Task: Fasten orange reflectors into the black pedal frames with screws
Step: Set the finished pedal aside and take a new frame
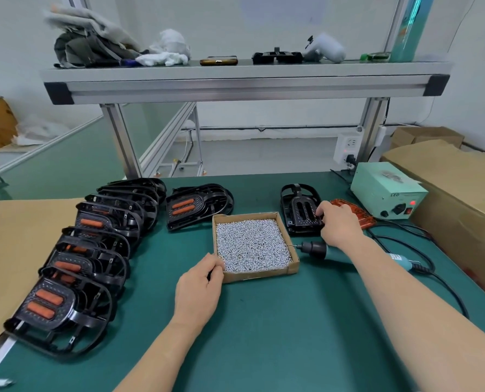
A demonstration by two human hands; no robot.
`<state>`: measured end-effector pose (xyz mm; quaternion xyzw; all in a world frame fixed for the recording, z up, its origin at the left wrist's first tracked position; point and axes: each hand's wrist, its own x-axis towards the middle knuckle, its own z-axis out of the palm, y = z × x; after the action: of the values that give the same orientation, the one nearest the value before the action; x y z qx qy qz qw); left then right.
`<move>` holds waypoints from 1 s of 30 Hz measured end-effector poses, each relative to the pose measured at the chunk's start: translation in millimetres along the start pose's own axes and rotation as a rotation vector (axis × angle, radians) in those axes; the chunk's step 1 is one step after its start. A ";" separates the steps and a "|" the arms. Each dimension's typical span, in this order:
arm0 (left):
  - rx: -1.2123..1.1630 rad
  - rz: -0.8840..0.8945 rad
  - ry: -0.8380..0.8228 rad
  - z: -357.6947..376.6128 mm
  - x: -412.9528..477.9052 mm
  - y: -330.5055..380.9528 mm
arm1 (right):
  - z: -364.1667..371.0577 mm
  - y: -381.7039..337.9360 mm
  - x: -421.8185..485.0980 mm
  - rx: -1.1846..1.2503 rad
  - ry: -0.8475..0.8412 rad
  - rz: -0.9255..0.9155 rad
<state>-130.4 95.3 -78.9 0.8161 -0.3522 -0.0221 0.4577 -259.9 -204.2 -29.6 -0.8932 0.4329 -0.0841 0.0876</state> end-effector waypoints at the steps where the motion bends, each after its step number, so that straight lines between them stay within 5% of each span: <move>1: 0.000 0.000 -0.002 -0.2 -0.1 -0.1 | 0.3 0.5 -0.2 0.034 -0.019 0.002; 16: 0.024 -0.011 0.003 1.7 0.0 -1.6 | -7.7 26.6 1.0 0.179 -0.045 -0.202; 30: -0.039 0.009 -0.009 3.6 -1.0 -0.7 | -19.3 3.3 -20.1 0.161 0.339 -0.298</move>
<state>-132.0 93.4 -81.8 0.8052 -0.3574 -0.0308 0.4721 -279.1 -191.9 -13.1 -0.9105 0.2967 -0.2791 0.0710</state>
